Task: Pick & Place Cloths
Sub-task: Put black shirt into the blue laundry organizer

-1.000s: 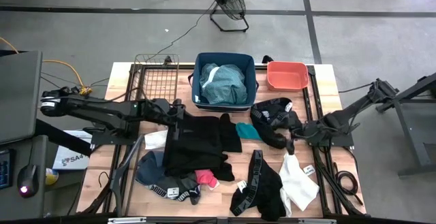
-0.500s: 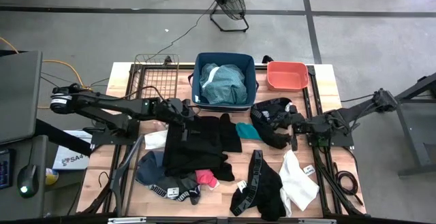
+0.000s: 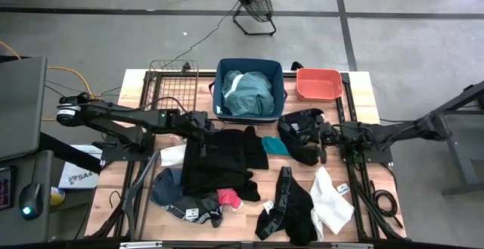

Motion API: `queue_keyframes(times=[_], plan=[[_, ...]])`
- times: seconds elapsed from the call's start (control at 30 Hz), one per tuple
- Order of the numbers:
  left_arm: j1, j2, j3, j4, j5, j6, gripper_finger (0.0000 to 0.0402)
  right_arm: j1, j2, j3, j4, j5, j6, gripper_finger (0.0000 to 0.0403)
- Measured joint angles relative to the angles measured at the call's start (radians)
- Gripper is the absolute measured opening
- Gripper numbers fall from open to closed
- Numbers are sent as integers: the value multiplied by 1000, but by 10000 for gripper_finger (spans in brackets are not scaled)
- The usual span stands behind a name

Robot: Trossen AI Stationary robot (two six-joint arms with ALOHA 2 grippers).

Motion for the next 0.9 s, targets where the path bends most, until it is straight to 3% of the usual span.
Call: queue_keyframes(times=[0.2, 0.37, 0.9], plan=[[-7, 22, 0, -3, 100, 43, 300, -47, 2, -3, -7, -5, 33, 287], [-9, 50, 1, -32, 108, 63, 300, -52, 2, -3, -7, 25, 71, 287], [-8, 227, 0, -87, 9, 49, 351, -52, 2, -4, -25, 24, 89, 287]])
